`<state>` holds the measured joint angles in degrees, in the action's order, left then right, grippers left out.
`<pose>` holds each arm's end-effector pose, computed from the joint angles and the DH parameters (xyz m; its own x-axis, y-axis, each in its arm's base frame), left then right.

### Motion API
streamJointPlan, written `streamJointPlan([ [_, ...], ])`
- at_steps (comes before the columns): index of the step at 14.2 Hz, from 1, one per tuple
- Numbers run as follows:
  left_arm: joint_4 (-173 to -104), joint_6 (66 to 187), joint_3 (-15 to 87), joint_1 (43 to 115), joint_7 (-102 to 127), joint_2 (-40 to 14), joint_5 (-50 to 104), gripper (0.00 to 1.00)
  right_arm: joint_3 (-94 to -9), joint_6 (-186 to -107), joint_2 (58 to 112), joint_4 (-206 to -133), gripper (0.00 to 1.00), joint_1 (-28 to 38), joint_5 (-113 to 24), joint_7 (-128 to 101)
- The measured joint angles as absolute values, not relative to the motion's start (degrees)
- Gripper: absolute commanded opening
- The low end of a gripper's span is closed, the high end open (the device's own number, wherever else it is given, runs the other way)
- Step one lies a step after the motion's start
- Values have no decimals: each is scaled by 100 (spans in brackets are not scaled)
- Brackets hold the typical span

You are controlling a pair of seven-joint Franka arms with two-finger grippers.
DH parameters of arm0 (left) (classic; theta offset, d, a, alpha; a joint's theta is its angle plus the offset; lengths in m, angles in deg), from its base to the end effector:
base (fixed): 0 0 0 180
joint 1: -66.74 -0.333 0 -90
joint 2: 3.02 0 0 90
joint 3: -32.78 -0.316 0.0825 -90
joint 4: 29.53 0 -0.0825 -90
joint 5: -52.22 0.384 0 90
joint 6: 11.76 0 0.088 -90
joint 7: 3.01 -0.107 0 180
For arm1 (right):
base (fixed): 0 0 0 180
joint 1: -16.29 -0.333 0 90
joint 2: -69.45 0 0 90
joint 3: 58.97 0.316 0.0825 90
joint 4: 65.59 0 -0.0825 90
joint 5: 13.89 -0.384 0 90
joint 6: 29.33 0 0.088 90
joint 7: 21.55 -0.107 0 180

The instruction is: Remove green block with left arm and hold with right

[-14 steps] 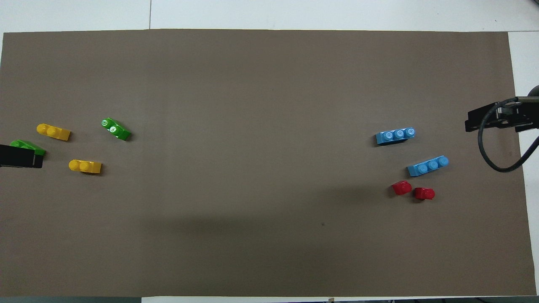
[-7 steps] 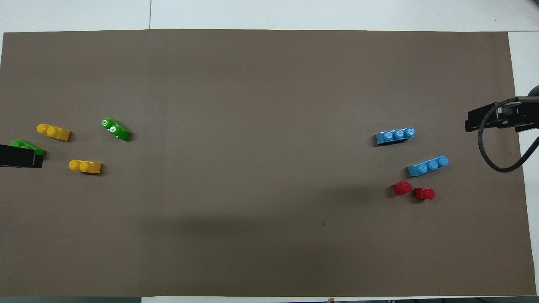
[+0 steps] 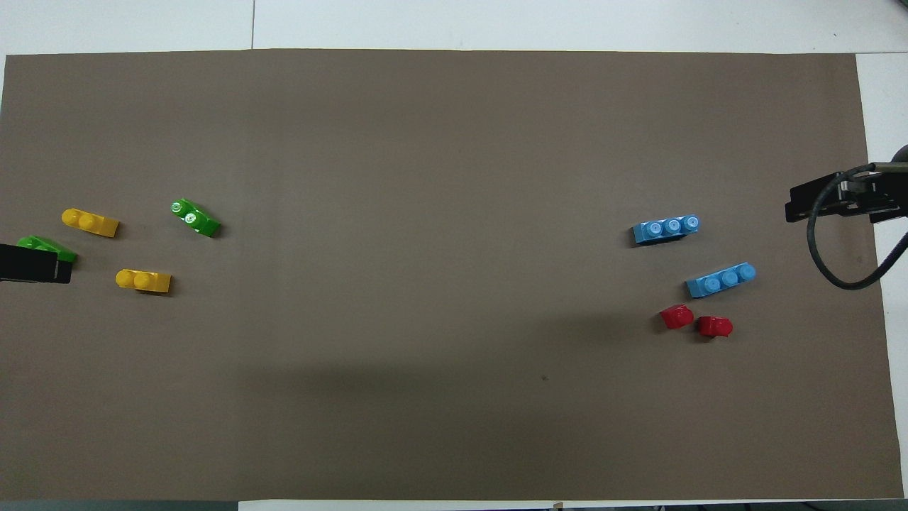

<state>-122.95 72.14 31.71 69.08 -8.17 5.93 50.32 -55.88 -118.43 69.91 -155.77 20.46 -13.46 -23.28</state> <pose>0.4933 -0.0139 0.6693 0.9933 -0.1157 -0.0066 -0.1154 -0.9926 0.0366 0.5549 -0.0114 0.6172 0.9984 -0.0491 -0.0266 -0.0489 -0.9988 0.0079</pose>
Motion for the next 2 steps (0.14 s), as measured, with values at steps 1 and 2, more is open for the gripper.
streamJointPlan([
  [1,-12295,7216,3171,6908,-817,594,5032,100,-5595,-11843,6991,-15577,100,2067,-1346,-2328],
  [2,-12295,7217,3171,6908,-817,594,5032,100,-5599,-11843,6991,-15577,100,2080,-1346,-2328],
])
